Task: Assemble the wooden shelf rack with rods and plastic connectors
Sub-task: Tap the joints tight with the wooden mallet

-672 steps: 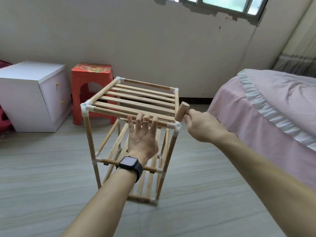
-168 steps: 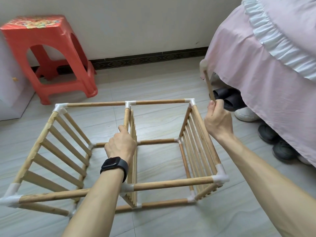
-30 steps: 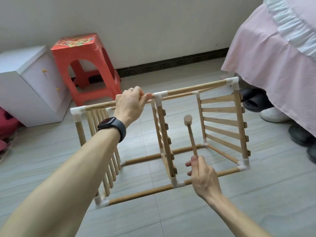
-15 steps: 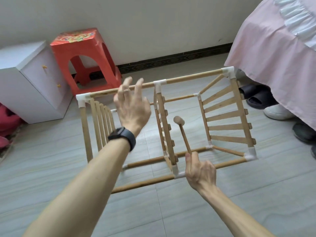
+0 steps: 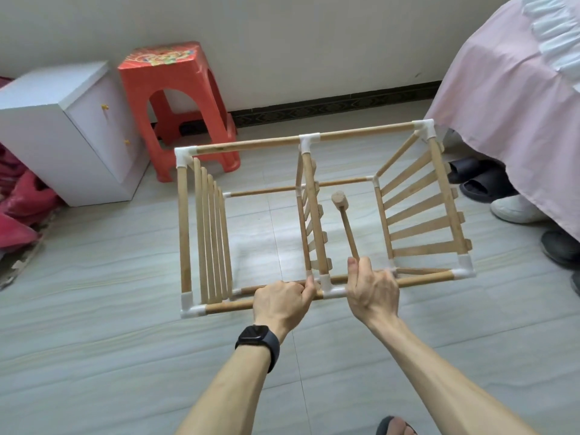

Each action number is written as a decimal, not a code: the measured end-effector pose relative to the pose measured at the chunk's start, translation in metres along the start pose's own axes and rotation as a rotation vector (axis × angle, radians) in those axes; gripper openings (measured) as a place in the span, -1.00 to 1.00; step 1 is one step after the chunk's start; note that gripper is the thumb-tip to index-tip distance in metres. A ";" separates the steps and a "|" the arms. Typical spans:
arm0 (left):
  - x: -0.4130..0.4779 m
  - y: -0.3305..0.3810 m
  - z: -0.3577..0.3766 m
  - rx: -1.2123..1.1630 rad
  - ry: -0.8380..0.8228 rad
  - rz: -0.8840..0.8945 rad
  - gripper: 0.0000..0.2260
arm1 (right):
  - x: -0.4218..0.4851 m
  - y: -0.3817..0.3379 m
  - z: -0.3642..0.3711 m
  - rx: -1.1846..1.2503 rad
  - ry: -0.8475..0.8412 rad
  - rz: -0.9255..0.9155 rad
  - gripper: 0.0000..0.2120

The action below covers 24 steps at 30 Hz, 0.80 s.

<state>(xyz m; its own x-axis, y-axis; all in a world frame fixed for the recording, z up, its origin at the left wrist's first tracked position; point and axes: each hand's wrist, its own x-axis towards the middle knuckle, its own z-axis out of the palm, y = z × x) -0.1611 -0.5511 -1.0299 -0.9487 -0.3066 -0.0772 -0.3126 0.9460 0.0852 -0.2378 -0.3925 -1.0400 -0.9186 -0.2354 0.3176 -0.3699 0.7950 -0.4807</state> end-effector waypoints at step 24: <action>0.064 -0.003 -0.042 0.086 0.151 -0.036 -0.35 | 0.021 0.009 -0.031 0.395 0.096 -0.206 -0.70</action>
<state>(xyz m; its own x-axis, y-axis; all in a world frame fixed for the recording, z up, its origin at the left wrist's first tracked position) -0.2229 -0.5779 -0.9934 -0.9352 -0.3467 0.0723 -0.3476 0.9376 -0.0011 -0.2557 -0.3733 -1.0126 -0.8098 -0.2985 0.5051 -0.5859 0.4584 -0.6683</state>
